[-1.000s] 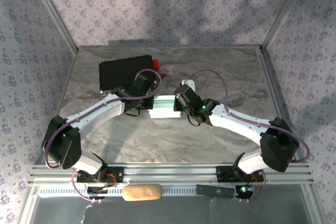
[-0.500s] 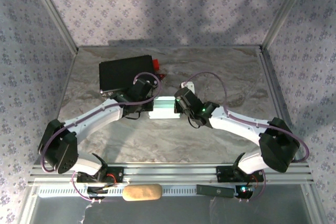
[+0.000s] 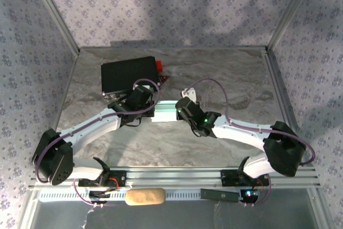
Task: Fold the paper box
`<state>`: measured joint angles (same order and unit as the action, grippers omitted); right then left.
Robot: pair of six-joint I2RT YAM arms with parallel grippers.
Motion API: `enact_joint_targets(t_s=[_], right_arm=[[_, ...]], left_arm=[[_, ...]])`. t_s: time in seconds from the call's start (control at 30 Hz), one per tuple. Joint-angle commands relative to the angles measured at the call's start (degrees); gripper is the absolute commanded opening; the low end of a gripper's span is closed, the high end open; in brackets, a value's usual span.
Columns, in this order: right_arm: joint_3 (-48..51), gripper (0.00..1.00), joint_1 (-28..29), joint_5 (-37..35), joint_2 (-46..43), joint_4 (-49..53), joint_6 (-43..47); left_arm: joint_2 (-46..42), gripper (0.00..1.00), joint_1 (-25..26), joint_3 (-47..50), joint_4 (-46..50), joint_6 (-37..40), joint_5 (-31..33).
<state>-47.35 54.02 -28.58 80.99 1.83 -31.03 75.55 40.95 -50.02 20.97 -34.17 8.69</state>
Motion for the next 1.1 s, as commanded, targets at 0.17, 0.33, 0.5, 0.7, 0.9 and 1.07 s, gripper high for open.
enact_joint_targets(t_s=[0.17, 0.33, 0.5, 0.7, 0.9, 1.07], right_arm=[[1.39, 0.00, 1.49, 1.94, 0.19, -1.10, 3.14], [1.78, 0.00, 1.96, 1.73, 0.22, -1.34, 4.63], [2.89, 0.00, 1.92, 1.43, -0.07, -1.82, 5.52], [3.67, 0.00, 1.98, 0.96, -0.01, -2.59, 5.80], [4.25, 0.00, 2.08, 0.81, 0.29, -3.37, 6.08], [4.22, 0.00, 2.05, 0.72, 0.27, -3.38, 6.27]], left_arm=[[-0.91, 0.06, 1.49, 0.67, -1.40, 0.16, -1.76], [-1.50, 0.15, 1.90, -0.43, -0.38, 0.25, -1.56], [-2.17, 0.23, 2.11, -1.48, 0.66, -1.10, -1.82], [-2.33, 0.27, 2.11, -1.91, 1.07, -3.23, -3.10], [-3.94, 0.30, 2.07, -2.06, 1.60, -5.46, -4.00], [-7.41, 0.36, 2.06, -1.38, 1.84, -7.67, -4.64]])
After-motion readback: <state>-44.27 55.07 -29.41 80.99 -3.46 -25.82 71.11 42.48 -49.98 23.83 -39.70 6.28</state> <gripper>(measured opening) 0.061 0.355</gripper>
